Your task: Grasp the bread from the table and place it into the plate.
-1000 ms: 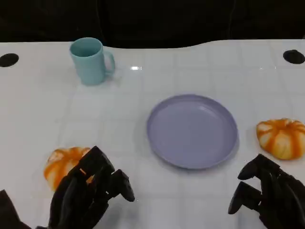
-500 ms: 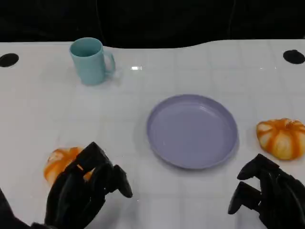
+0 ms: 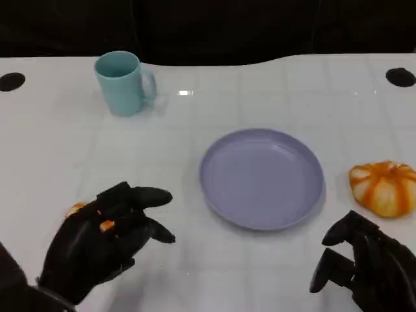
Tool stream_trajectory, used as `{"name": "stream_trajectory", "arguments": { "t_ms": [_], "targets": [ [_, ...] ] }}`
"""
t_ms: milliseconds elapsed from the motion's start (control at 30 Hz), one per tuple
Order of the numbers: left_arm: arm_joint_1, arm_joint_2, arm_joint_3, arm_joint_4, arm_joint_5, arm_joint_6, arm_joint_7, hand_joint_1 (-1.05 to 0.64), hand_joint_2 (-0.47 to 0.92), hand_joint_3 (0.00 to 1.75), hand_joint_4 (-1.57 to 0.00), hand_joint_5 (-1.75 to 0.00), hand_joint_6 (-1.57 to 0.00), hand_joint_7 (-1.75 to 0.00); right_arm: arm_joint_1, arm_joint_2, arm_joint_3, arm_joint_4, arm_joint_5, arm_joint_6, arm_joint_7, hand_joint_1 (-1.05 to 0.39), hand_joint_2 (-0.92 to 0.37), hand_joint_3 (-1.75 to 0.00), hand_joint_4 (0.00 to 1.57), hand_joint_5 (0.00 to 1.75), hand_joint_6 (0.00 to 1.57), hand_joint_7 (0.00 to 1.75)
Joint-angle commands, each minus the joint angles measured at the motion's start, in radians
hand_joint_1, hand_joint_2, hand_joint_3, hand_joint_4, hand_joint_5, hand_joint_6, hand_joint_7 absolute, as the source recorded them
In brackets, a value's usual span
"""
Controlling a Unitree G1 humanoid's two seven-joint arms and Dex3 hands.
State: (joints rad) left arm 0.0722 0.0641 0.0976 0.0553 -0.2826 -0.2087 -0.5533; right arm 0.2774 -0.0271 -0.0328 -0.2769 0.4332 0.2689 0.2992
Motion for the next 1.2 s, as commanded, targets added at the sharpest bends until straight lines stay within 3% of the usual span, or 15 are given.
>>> {"name": "stream_trajectory", "arguments": {
  "t_ms": [33, 267, 433, 600, 800, 1200],
  "targets": [
    [0.007, 0.079, -0.011, -0.077, 0.147, -0.039, 0.075, -0.59, 0.92, 0.13, -0.47, -0.76, -0.59, -0.14, 0.001, -0.004, -0.001, -0.024, 0.008, 0.012, -0.008, -0.53, -0.92, -0.38, 0.62, 1.75, 0.44, 1.61],
    [0.029, 0.191, -0.028, -0.198, 0.418, -0.086, 0.183, -0.5, 0.92, 0.03, -0.39, -0.45, -0.5, -0.01, 0.005, -0.001, -0.001, -0.031, 0.009, 0.019, -0.009, -0.53, -0.92, -0.38, 0.62, 1.75, 0.44, 1.61],
    [0.036, 0.27, -0.038, -0.259, 0.613, -0.112, 0.252, -0.52, 0.92, 0.02, -0.39, -0.34, -0.47, 0.0, 0.008, -0.002, 0.004, -0.039, 0.0, 0.02, -0.013, -0.53, -0.92, -0.4, 0.63, 1.75, 0.44, 1.62],
    [0.045, 0.354, -0.051, -0.328, 0.779, -0.07, 0.255, -0.57, 0.92, 0.09, -0.27, -0.25, -0.37, 0.0, 0.009, -0.002, 0.006, -0.037, -0.001, 0.009, -0.006, -0.53, -0.92, -0.41, 0.63, 1.75, 0.44, 1.64],
    [0.055, 0.408, -0.076, -0.42, 0.956, 0.031, 0.222, -0.59, 0.92, 0.07, -0.13, -0.15, -0.28, 0.0, 0.012, 0.0, 0.006, -0.046, 0.004, 0.02, -0.013, -0.53, -0.92, -0.41, 0.63, 1.75, 0.44, 1.63],
    [0.002, 0.447, -0.192, -0.474, 1.229, 0.223, 0.094, -0.51, 0.89, 0.0, -0.03, -0.07, -0.17, 0.0, 0.011, -0.005, 0.002, -0.043, 0.006, 0.018, -0.005, -0.53, -0.92, -0.41, 0.63, 1.75, 0.45, 1.64]
  ]
}}
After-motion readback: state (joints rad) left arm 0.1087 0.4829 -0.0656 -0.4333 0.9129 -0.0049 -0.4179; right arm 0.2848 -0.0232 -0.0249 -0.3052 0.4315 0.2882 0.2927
